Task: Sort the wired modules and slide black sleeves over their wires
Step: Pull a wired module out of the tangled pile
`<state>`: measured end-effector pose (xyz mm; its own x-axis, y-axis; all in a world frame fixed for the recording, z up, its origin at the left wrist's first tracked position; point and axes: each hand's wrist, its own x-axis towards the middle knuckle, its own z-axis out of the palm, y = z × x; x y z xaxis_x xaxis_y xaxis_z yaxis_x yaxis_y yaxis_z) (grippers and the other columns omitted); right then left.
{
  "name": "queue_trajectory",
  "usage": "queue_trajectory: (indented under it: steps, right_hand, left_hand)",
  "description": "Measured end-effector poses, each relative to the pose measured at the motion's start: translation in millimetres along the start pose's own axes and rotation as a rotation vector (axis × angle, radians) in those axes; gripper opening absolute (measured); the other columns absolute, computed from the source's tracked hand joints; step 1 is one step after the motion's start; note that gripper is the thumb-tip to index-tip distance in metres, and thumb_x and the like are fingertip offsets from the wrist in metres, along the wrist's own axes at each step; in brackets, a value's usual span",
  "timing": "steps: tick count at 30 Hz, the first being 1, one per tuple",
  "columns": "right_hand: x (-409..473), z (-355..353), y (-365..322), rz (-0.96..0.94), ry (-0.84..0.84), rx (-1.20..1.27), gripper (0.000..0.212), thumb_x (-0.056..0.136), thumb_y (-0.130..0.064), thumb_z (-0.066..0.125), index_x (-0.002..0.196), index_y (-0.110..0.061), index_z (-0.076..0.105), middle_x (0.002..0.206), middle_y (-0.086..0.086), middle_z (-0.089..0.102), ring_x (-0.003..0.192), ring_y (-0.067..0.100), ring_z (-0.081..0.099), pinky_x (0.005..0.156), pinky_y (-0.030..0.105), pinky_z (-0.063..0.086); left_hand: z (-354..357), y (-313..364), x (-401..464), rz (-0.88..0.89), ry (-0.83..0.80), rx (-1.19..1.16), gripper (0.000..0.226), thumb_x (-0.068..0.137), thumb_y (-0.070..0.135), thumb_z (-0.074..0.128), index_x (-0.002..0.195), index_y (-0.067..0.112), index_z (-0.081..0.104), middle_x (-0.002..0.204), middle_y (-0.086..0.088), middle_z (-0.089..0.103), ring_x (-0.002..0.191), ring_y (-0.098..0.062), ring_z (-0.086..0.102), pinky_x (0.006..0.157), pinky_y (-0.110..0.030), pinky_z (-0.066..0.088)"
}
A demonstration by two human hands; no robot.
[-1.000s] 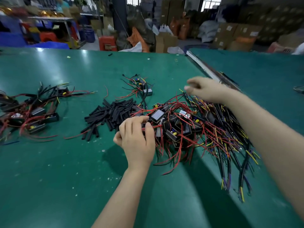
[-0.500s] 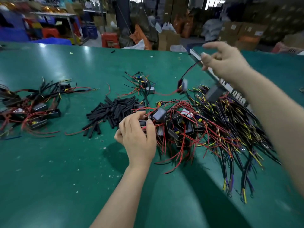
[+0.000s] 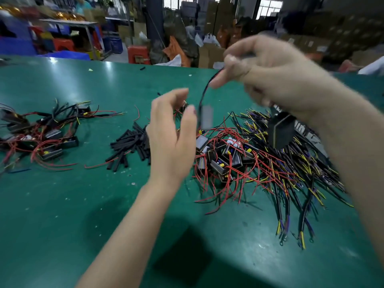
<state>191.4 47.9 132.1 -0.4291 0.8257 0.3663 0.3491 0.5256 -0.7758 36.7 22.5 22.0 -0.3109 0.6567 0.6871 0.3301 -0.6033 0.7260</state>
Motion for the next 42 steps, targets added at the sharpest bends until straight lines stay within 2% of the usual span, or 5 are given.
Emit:
queue_trajectory:
  steps: [5,10,19,34,42]
  right_hand:
    - [-17,62,20,0.187,-0.145,0.143,0.012,0.095,-0.021,0.057,0.104,-0.016,0.05,0.072,0.002,0.063,0.036,0.002,0.036,0.034,0.013,0.03]
    - [-27,119,63,0.339,-0.235,0.099,0.004,0.099,-0.017,0.052,0.096,-0.019,0.051,0.081,-0.003,0.066,0.056,0.008,0.052,0.055,0.018,0.043]
    - [-31,150,86,0.545,-0.066,0.625,0.018,0.099,-0.009,0.047,0.1,-0.017,0.063,0.083,-0.002,0.075,0.061,0.006,0.066,0.043,0.014,0.041]
    - [-40,154,81,0.618,-0.226,0.899,0.016,0.079,-0.03,0.062,0.075,-0.027,0.077,0.065,-0.01,0.063,0.059,0.002,0.059,0.038,0.011,0.032]
    - [-37,148,86,0.361,0.206,1.021,0.015,0.082,-0.024,0.06,0.079,-0.021,0.075,0.096,-0.006,0.072,0.087,0.009,0.064,0.061,0.018,0.049]
  left_hand:
    - [-50,-3,18,-0.286,-0.5,-0.175,0.012,0.091,0.023,0.056,0.094,0.027,0.067,0.071,0.009,0.069,0.052,-0.004,0.056,0.05,-0.016,0.044]
    - [-78,-48,-5,-0.579,-0.676,0.005,0.008,0.092,0.019,0.059,0.092,0.018,0.066,0.078,0.002,0.072,0.048,-0.005,0.055,0.04,-0.016,0.039]
    - [-79,-87,-22,-0.012,-0.3,0.387,0.006,0.086,0.012,0.068,0.091,0.013,0.072,0.087,0.002,0.065,0.084,-0.007,0.058,0.08,-0.018,0.044]
    - [-82,-76,-35,0.235,-0.144,0.313,0.009,0.089,0.004,0.06,0.093,0.002,0.068,0.091,-0.001,0.057,0.083,-0.009,0.053,0.076,-0.021,0.045]
    - [-88,-65,-23,-0.577,0.082,-0.564,0.014,0.097,0.015,0.047,0.085,0.019,0.053,0.078,0.005,0.063,0.064,-0.003,0.057,0.057,-0.016,0.04]
